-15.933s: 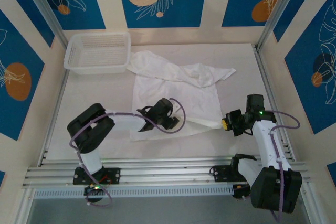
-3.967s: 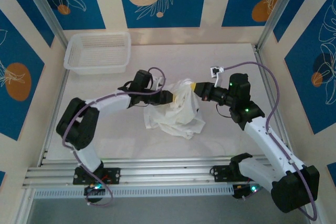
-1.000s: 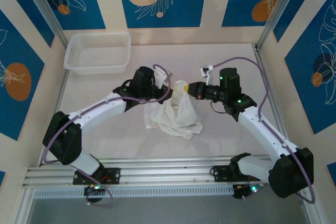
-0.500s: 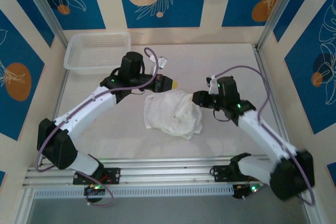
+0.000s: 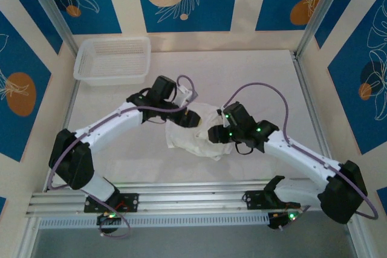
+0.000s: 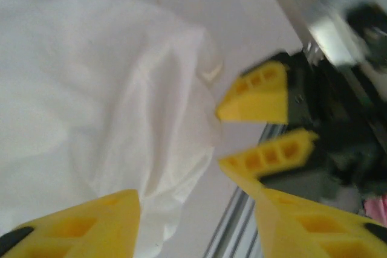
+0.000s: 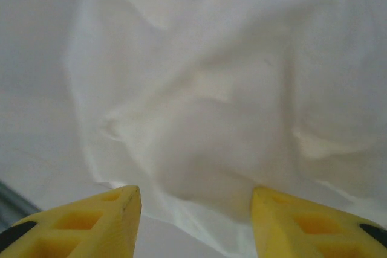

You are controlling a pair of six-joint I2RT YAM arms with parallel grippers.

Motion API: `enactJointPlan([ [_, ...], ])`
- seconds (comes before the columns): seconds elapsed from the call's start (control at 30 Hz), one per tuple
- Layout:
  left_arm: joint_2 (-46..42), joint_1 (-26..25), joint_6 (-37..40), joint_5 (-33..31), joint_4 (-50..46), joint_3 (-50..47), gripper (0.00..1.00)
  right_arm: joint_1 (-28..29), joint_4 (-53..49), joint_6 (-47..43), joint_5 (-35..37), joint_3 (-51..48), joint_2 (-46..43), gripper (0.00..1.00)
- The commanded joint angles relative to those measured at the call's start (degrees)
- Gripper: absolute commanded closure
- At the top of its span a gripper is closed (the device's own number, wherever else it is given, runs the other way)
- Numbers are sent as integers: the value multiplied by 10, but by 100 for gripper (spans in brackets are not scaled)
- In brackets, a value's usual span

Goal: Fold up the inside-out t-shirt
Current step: Turn the T-shirt inside out at the center of the table.

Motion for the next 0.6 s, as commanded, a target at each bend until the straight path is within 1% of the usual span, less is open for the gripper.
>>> enactJointPlan([
  [0.0, 14, -23, 33, -13, 8, -27, 34, 3, -29, 10, 52, 10, 12, 48],
  [0.03, 21, -23, 25, -20, 17, -31, 31, 1, -19, 7, 45, 9, 15, 53],
  [0.1, 44, -26, 22, -16, 29, -31, 28, -4, -1, 5, 21, 13, 21, 75],
  [0.17, 60, -29, 23, -13, 43, -32, 28, -10, 7, 4, -5, 19, 21, 91],
  [0.2, 66, -29, 22, -5, 54, -34, 28, -13, 11, 4, -19, 22, 17, 96],
  [0.23, 73, -29, 22, -3, 59, -35, 29, -17, 13, 5, -32, 24, 12, 99],
  [0.33, 92, -30, 32, -12, 52, -28, 30, -36, 19, 11, -88, 29, -17, 100],
  [0.37, 95, -31, 33, -16, 53, -28, 31, -44, 26, 13, -117, 29, -27, 100],
  [0.43, 98, -31, 27, -15, 69, -28, 38, -58, 44, 22, -161, 25, -44, 100],
  [0.47, 99, -31, 22, -13, 80, -28, 46, -64, 49, 26, -178, 23, -51, 100],
  [0.53, 96, -31, 6, 2, 102, -25, 80, -74, 48, 32, -190, 23, -57, 100],
  [0.57, 91, -30, -7, 14, 115, -22, 98, -79, 41, 33, -183, 23, -59, 100],
])
